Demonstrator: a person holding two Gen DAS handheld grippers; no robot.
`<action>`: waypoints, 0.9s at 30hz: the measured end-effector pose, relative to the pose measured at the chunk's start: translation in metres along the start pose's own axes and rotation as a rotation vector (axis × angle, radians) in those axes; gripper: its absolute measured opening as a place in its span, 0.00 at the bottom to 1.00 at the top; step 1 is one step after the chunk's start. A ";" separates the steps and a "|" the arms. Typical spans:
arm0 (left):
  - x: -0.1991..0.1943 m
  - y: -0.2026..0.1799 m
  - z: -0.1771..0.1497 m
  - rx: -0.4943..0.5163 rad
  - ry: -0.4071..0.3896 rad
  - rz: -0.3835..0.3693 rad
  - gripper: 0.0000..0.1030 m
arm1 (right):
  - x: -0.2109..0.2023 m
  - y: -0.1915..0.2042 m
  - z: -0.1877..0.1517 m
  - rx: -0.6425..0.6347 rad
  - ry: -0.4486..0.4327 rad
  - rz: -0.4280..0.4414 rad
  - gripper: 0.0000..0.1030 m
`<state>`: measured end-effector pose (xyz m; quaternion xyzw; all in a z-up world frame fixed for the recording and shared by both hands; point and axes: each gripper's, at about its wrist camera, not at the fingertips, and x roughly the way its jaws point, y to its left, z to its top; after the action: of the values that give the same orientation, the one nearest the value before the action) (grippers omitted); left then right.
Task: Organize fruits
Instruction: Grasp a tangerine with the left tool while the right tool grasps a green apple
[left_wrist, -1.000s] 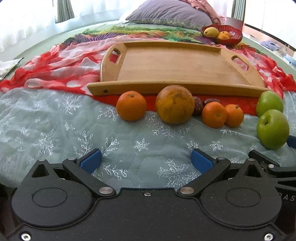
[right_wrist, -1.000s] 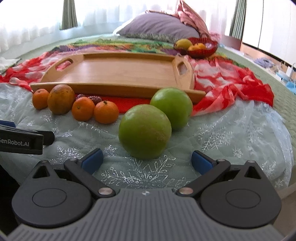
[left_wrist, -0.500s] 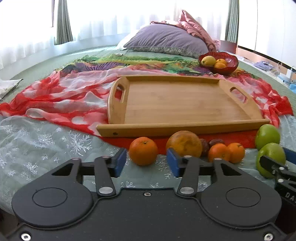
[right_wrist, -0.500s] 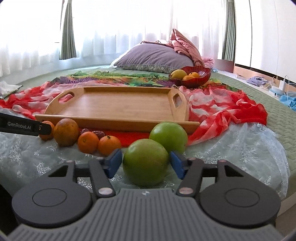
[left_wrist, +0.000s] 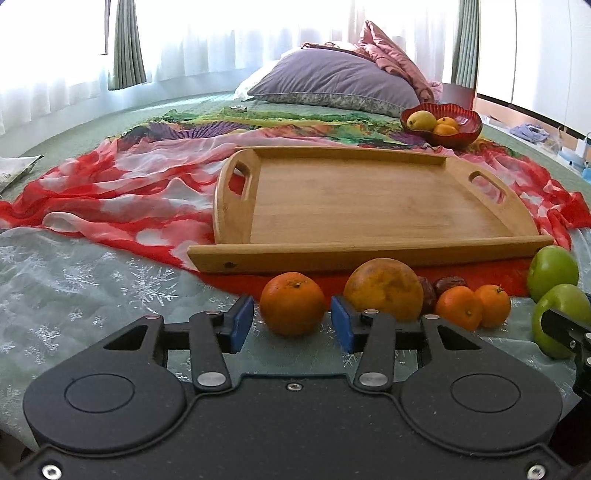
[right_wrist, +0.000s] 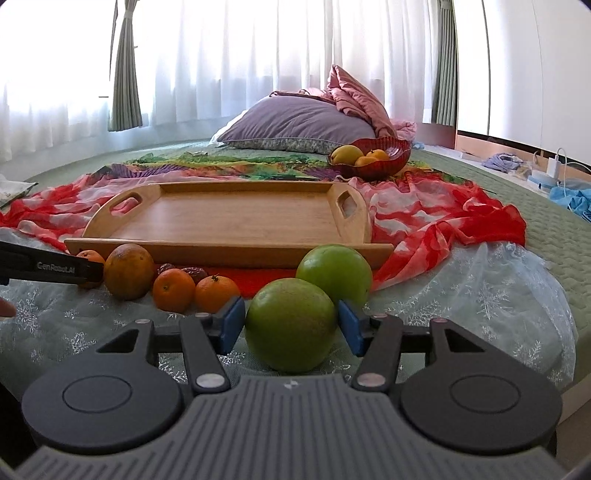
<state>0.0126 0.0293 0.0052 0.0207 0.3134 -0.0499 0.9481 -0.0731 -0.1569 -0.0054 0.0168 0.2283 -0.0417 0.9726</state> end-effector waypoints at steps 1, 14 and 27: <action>0.002 0.000 0.000 -0.003 0.002 -0.006 0.42 | 0.000 0.001 0.000 -0.005 -0.001 -0.001 0.58; -0.012 0.001 0.001 -0.010 -0.038 0.012 0.36 | -0.010 0.005 -0.002 0.033 -0.039 -0.070 0.61; -0.045 -0.006 0.008 0.010 -0.091 0.016 0.35 | 0.005 0.002 0.002 0.100 0.077 -0.054 0.57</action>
<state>-0.0189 0.0262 0.0384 0.0255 0.2697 -0.0447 0.9616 -0.0672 -0.1555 -0.0059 0.0608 0.2636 -0.0784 0.9595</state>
